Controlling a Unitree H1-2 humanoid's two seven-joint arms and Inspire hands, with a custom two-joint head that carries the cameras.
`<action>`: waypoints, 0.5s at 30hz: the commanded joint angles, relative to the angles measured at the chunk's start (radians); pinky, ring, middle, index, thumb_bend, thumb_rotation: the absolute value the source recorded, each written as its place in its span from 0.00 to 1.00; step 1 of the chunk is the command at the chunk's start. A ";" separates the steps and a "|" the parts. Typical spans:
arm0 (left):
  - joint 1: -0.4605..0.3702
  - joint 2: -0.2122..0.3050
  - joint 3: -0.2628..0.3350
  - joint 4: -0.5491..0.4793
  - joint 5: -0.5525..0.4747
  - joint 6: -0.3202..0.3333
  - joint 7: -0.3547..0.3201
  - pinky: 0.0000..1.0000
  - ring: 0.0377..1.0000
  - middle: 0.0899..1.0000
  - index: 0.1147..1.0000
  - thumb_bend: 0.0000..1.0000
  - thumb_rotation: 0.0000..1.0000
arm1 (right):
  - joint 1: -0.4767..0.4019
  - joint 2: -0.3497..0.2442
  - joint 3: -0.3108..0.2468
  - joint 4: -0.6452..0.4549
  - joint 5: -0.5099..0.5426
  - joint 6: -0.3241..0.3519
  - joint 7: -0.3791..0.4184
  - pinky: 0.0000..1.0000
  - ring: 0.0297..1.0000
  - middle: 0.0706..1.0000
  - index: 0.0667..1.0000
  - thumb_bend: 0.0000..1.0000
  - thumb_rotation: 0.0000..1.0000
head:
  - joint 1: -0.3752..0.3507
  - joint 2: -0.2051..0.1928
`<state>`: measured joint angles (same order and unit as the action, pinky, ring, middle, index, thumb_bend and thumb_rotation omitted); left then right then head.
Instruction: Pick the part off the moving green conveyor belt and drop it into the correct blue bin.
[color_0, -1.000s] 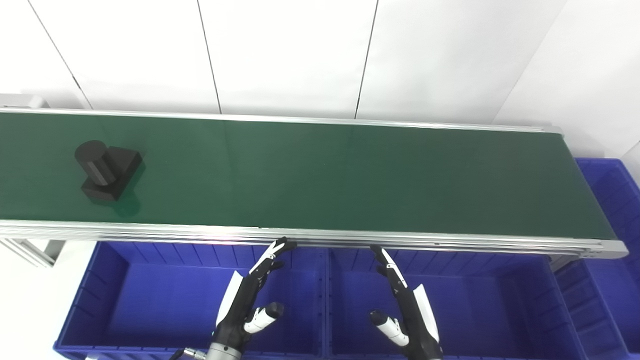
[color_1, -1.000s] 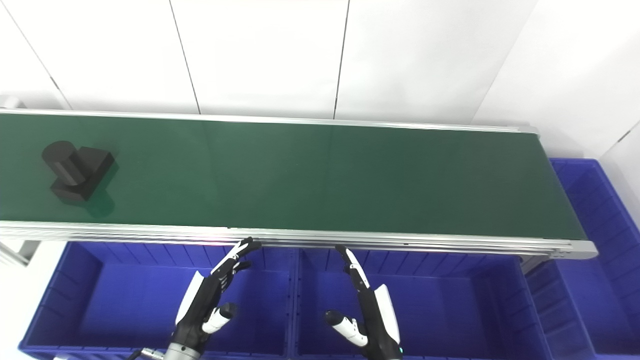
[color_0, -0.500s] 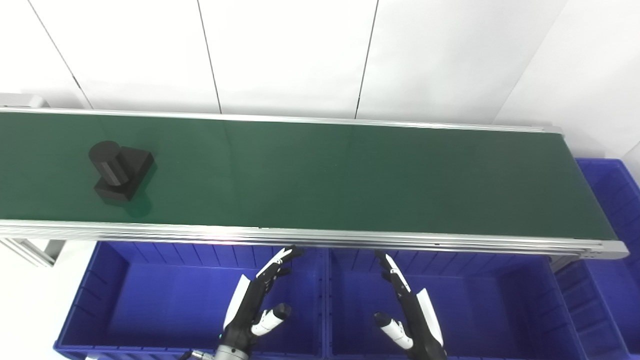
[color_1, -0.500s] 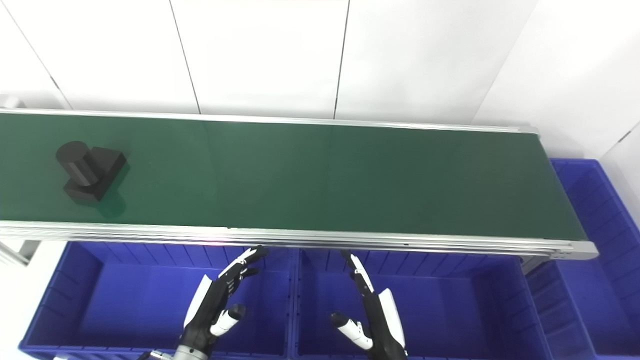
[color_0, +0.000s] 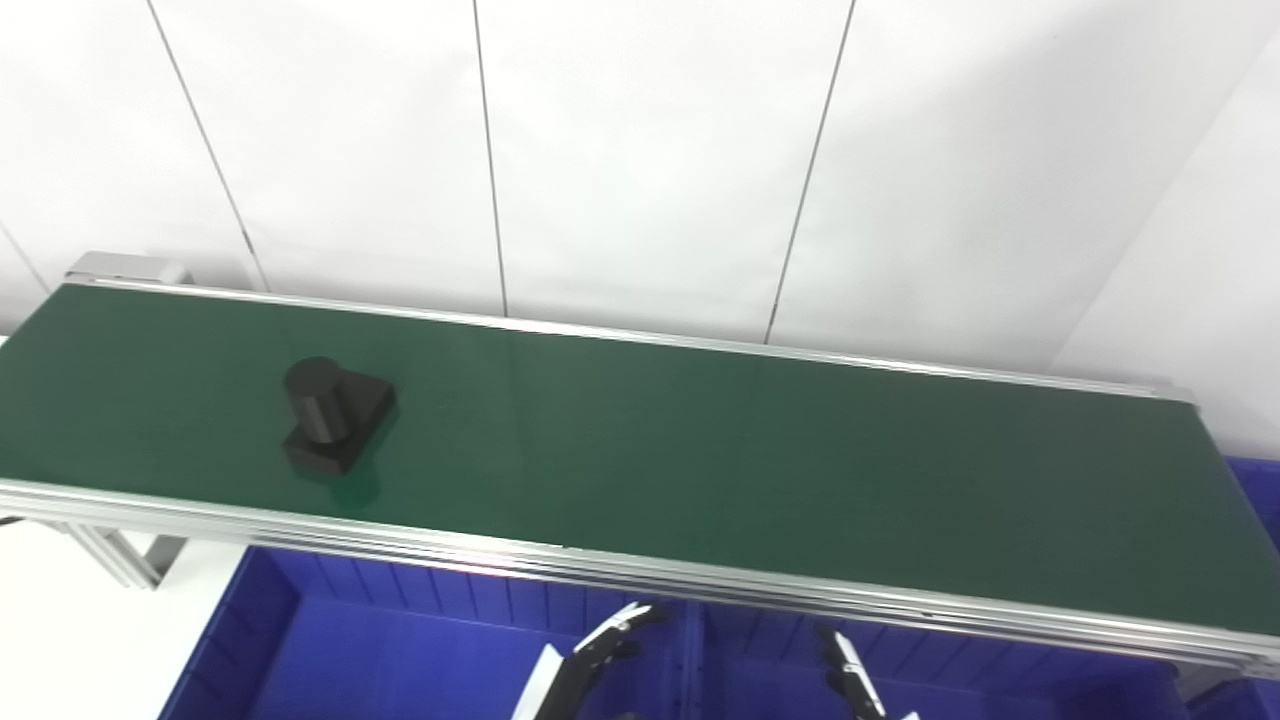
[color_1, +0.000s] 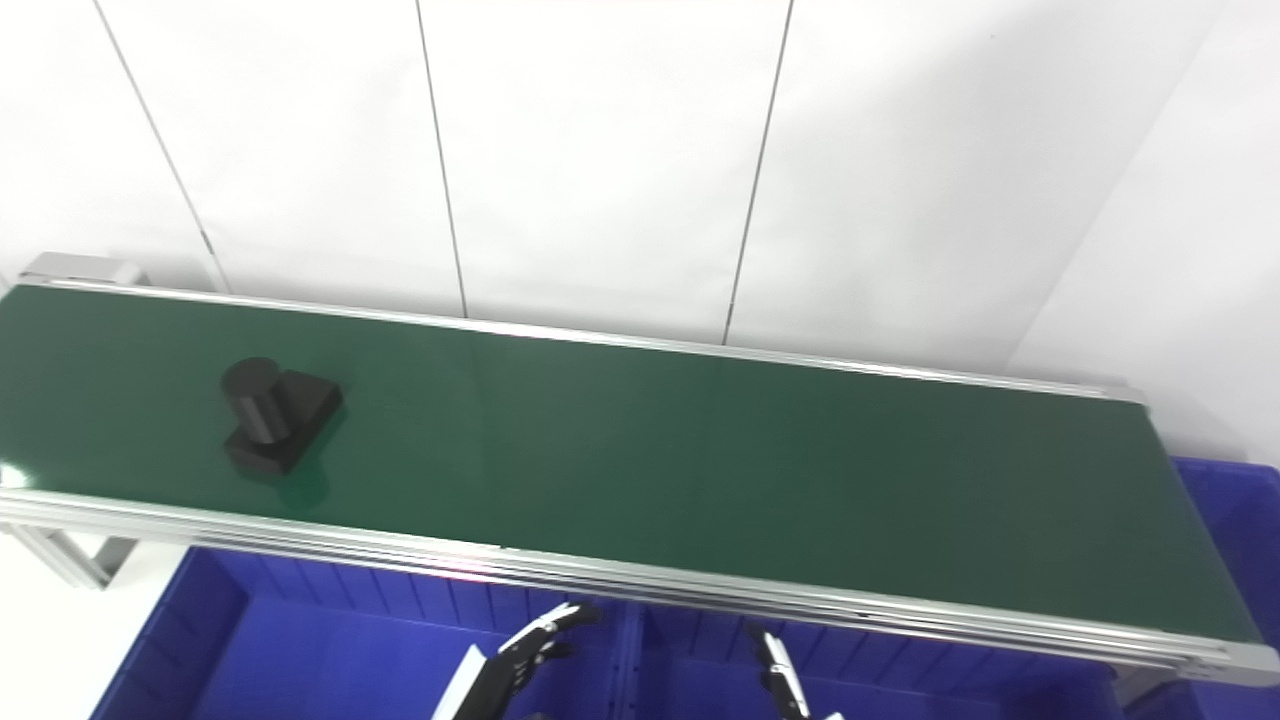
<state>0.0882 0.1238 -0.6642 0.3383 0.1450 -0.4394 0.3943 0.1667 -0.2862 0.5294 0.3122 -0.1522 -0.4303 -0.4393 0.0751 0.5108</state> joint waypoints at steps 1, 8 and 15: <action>-0.028 -0.007 -0.016 -0.001 0.024 -0.031 0.039 0.78 0.88 0.88 0.77 1.00 0.99 | -0.009 -0.007 -0.002 -0.007 0.000 -0.040 0.002 0.93 0.96 0.98 0.95 0.91 1.00 | 0.008 -0.004; -0.047 -0.002 -0.053 0.019 0.025 -0.031 0.085 0.76 0.87 0.88 0.76 1.00 0.98 | -0.009 -0.009 -0.006 -0.003 0.006 -0.040 0.013 0.92 0.96 0.98 0.95 0.90 1.00 | 0.018 -0.009; -0.055 0.005 -0.076 0.022 0.027 -0.031 0.113 0.77 0.87 0.87 0.76 1.00 0.97 | -0.012 -0.010 -0.004 0.000 0.000 -0.040 0.003 0.91 0.95 0.98 0.95 0.90 1.00 | 0.025 -0.011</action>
<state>0.0544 0.1270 -0.7369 0.3724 0.1624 -0.4394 0.4884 0.1652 -0.2885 0.5290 0.3224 -0.1472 -0.4303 -0.4303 0.0982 0.5001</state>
